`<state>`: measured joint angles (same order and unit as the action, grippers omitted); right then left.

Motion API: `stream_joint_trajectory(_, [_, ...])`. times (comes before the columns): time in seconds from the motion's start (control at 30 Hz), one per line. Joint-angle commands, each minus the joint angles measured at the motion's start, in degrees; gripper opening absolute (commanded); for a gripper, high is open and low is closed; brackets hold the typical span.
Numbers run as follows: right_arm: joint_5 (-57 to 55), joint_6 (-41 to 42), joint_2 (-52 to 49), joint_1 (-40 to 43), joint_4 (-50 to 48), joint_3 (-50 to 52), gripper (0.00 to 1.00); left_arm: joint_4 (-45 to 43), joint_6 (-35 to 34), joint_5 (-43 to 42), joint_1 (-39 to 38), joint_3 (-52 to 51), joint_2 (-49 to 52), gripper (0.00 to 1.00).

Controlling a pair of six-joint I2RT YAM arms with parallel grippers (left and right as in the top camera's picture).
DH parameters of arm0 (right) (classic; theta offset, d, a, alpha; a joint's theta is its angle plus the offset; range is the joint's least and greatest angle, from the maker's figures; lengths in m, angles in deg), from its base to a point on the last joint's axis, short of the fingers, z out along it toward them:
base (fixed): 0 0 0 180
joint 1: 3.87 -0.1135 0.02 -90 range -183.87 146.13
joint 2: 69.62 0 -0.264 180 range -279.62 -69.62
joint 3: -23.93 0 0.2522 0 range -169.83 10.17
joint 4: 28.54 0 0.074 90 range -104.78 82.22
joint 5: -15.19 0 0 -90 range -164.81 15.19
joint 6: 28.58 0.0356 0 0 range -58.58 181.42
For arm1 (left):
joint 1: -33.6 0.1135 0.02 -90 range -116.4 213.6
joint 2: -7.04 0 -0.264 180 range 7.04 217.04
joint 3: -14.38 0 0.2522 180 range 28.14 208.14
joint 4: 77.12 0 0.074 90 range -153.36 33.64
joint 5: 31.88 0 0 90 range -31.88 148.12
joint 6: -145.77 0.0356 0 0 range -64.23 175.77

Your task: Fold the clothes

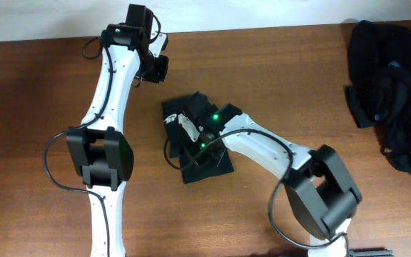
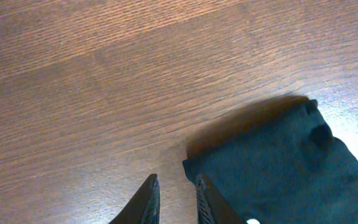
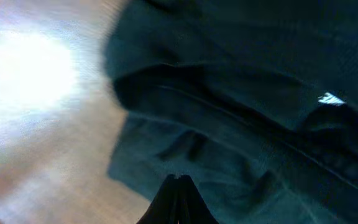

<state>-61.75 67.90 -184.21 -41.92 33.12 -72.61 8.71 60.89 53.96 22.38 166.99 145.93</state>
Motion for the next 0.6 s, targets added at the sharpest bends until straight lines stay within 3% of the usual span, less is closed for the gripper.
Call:
stream_joint_trajectory(0.0, [-2.36, 3.26, -2.95, 0.2, -0.15, -0.63, 0.04, -0.35, 1.18, -1.01, 0.28, -0.07, 0.35, 0.21])
stream_joint_trajectory(0.3, [-3.52, 3.69, -6.88, 1.42, 0.22, -0.63, 0.04, -0.42, 1.16, -1.03, 2.43, -0.07, 0.35, 0.21])
stream_joint_trajectory(0.57, [-7.58, 1.73, -7.02, 8.74, 4.7, -0.63, 0.04, 0.31, 1.14, -3.26, 5.05, -0.07, 0.35, 0.21])
